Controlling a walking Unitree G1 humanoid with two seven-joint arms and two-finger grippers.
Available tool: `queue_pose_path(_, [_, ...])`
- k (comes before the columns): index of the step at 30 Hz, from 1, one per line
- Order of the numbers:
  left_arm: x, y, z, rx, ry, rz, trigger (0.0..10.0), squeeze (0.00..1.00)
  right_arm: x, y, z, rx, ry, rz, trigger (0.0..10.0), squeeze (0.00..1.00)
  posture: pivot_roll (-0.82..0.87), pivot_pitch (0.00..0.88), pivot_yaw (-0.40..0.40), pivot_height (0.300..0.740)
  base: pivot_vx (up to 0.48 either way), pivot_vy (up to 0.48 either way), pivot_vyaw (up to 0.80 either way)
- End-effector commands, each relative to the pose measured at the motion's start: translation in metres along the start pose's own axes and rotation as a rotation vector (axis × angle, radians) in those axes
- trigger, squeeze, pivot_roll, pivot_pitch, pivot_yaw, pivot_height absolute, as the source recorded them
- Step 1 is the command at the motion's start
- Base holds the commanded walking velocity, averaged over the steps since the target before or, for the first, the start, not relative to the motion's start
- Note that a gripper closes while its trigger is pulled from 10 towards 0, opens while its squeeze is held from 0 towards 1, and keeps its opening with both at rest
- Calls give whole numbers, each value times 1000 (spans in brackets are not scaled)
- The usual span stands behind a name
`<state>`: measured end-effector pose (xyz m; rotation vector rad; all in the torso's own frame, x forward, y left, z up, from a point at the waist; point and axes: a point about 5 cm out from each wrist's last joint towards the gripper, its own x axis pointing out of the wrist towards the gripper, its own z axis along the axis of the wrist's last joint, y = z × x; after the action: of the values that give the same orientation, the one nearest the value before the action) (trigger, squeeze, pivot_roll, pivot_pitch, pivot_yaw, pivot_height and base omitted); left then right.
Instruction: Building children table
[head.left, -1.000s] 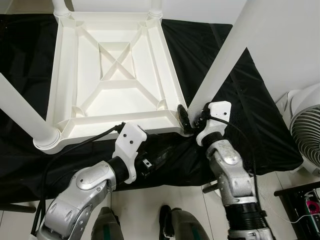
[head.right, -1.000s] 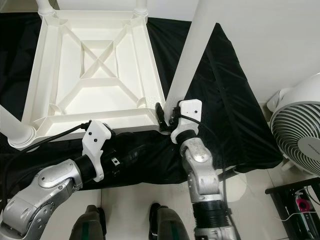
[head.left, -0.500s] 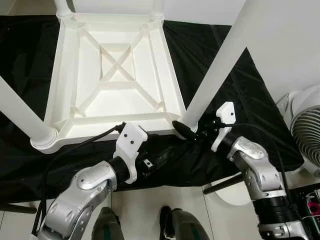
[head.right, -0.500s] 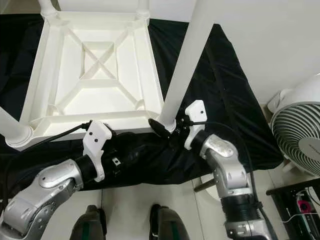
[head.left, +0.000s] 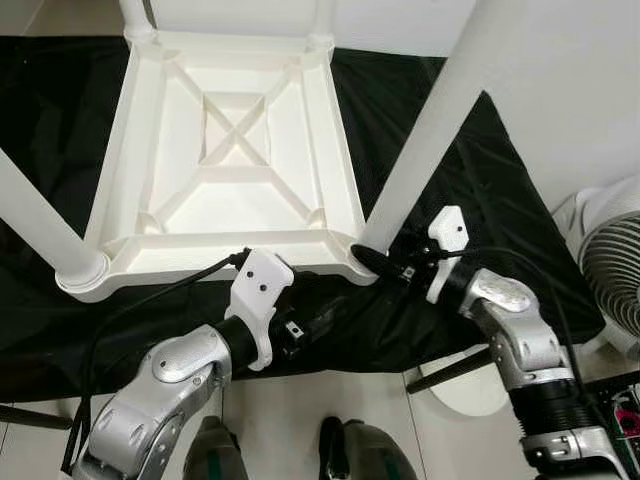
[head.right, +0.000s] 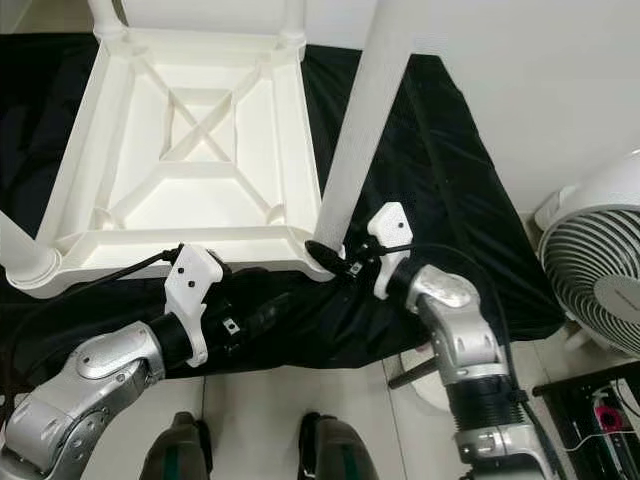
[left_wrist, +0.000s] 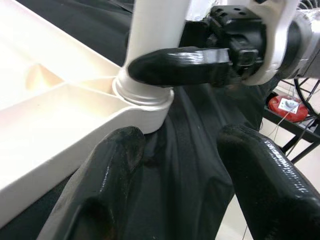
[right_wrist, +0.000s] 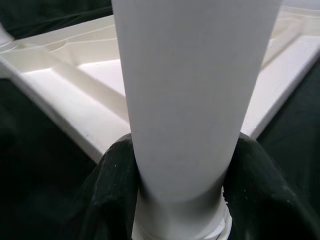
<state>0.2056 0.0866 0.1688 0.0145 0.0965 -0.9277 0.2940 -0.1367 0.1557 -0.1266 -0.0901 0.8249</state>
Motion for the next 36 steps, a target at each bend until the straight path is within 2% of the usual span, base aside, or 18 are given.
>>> queue_pose_path(1, [1, -3, -2, 3, -1, 7, 10000, 0, -1, -3, -2, 19, 14, -101, 0, 0, 58, 115, -72, 740, 0, 0, 0])
queue_pose_path(2, [2, -2, -1, 3, -1, 8, 10000, 0, 0, -2, -2, 20, 9, -128, 0, 0, 58, 115, -72, 740, 0, 0, 0])
queue_pose_path(4, [3, -2, -3, -2, 5, 14, 10000, 0, 4, -3, -2, 94, -1, -243, 0, 0, 52, 118, -71, 740, 0, 0, 0])
queue_pose_path(5, [3, -2, -3, -2, 5, 14, 10000, 0, 4, -3, -2, 94, -1, -243, 0, 0, 52, 118, -71, 740, 0, 0, 0])
queue_pose_path(7, [4, 0, -4, 2, 13, 16, 10000, 0, 8, -1, -2, 90, 2, -355, 0, 0, 46, 118, -71, 740, 0, 0, 0])
queue_pose_path(10, [5, 3, -2, 6, 8, 32, 10000, 0, 11, 4, 0, 108, -25, -429, 0, 0, 42, 117, -69, 740, 0, 0, 0])
queue_pose_path(13, [7, 7, -1, 13, -2, 57, 10000, 0, 12, 11, 2, 134, -43, -478, 0, 0, 39, 118, -66, 740, 0, 0, 0])
queue_pose_path(19, [8, 12, 1, 37, -5, 97, 10000, 0, 10, 12, 1, 128, -31, -533, 0, 0, 43, 119, -62, 740, 0, 0, 0])
queue_pose_path(20, [9, 13, 1, 41, -3, 103, 10000, 0, 10, 13, 1, 122, -25, -526, 4431, 0, 43, 119, -62, 740, 0, 0, 0])
queue_pose_path(22, [9, 13, 1, 43, -2, 106, 10000, 0, 11, 14, 1, 118, -20, -521, 4431, 0, 43, 119, -62, 740, 0, 0, 0])
queue_pose_path(23, [9, 14, 2, 46, 1, 107, 10000, 0, 11, 15, 0, 135, -22, -524, 10000, 0, 55, 124, -64, 740, 0, 0, 0])
queue_pose_path(24, [8, 14, 2, 48, 3, 107, 10000, 0, 12, 15, 0, 148, -23, -527, 10000, 0, 55, 124, -64, 740, 0, 0, 0])
queue_pose_path(25, [8, 13, 2, 45, 3, 109, 10000, 0, 13, 16, 0, 161, -27, -527, 10000, 1000, 59, 126, -68, 740, 0, 0, 0])
queue_pose_path(29, [7, 13, 1, 33, -1, 112, 10000, 0, 13, 17, 1, 139, -29, -543, 10000, 1000, 62, 127, -70, 740, 0, 0, 0])
queue_pose_path(30, [7, 14, 2, 16, -14, 124, 10000, 1000, 13, 16, 3, 122, -27, -549, 10000, 1000, 65, 131, -73, 740, 0, 0, 0])
queue_pose_path(32, [7, 15, 3, 4, -23, 133, 10000, 1000, 13, 16, 3, 111, -25, -551, 10000, 1000, 65, 131, -73, 740, 0, 0, 0])
queue_pose_path(33, [6, 15, 4, 5, -31, 133, 10000, 1000, 13, 16, 4, 107, -23, -548, 10000, 0, 65, 132, -74, 740, 0, 0, 0])
queue_pose_path(36, [6, 16, 4, 22, -26, 140, 10000, 1000, 12, 15, 4, 99, -21, -543, 10000, 0, 65, 134, -75, 740, 0, 0, 0])
